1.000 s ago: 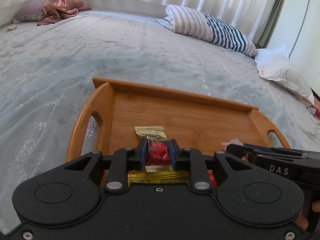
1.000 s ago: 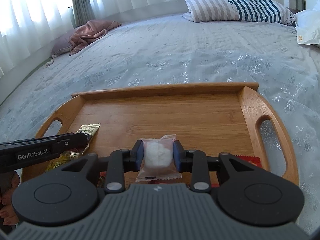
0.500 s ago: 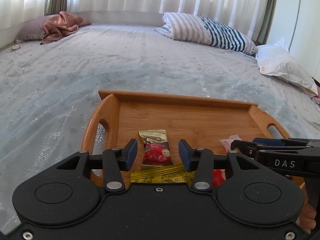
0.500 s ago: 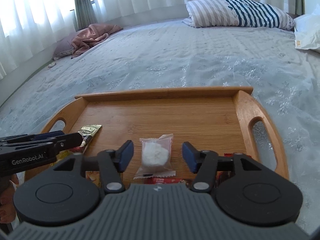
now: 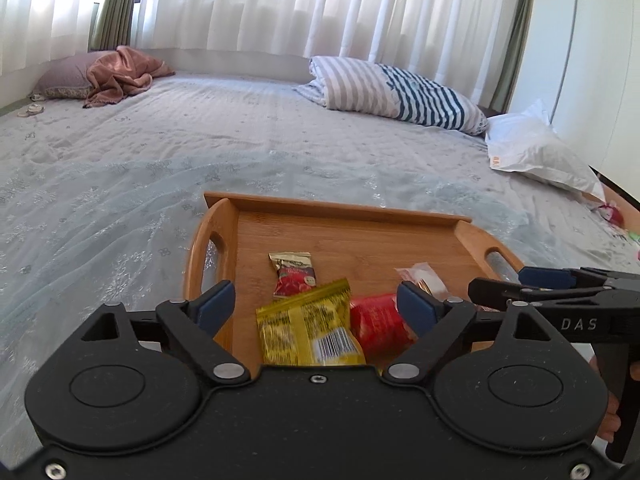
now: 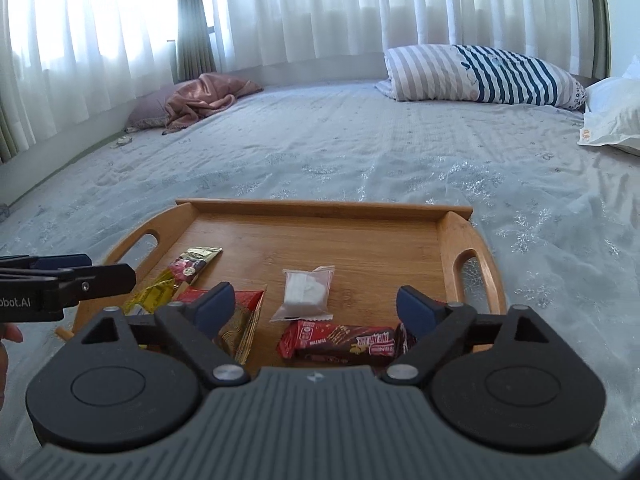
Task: Organize snacks
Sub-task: 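Withdraw both open tools from the tray toward the remaining snacks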
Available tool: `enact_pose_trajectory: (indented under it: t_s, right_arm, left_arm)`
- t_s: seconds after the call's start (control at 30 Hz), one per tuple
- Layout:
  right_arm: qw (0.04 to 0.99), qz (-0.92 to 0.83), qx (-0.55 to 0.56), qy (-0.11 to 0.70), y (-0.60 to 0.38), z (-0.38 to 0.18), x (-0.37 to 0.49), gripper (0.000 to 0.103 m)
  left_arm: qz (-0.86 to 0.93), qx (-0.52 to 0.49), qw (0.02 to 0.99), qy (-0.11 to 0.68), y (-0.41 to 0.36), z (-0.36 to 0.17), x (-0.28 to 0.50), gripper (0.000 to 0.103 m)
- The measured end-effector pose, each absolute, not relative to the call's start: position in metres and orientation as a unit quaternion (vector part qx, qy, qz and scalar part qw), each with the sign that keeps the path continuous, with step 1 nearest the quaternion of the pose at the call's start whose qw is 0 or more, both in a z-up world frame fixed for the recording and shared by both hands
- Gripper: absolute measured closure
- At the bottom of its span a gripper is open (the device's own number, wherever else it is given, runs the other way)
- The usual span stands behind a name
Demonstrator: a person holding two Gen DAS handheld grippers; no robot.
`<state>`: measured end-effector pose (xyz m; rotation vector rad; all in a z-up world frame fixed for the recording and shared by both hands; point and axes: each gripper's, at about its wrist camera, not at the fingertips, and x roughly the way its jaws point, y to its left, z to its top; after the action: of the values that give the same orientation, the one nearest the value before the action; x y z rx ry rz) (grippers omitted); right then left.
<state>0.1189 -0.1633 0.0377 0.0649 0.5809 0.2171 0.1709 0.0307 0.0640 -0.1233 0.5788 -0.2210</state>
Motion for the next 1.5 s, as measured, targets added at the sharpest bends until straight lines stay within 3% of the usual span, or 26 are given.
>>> enact_pose_trajectory:
  t_s: [0.07, 0.97, 1.5]
  right_arm:
    - [0.955, 0.108, 0.025, 0.275, -0.162, 0.04, 0.109, 0.0]
    - [0.971, 0.115, -0.042, 0.207, -0.143, 0.021, 0.005, 0.0]
    - [0.973, 0.087, -0.039, 0.21, -0.144, -0.006, -0.028, 0.0]
  left_arm:
    - [-0.108, -0.059, 0.952, 0.279, 0.031, 0.065, 0.159, 0.015]
    - [-0.098, -0.041, 0.957, 0.27, 0.031, 0.046, 0.074, 0.011]
    - [-0.085, -0.027, 0.956, 0.278, 0.029, 0.024, 0.057, 0.008]
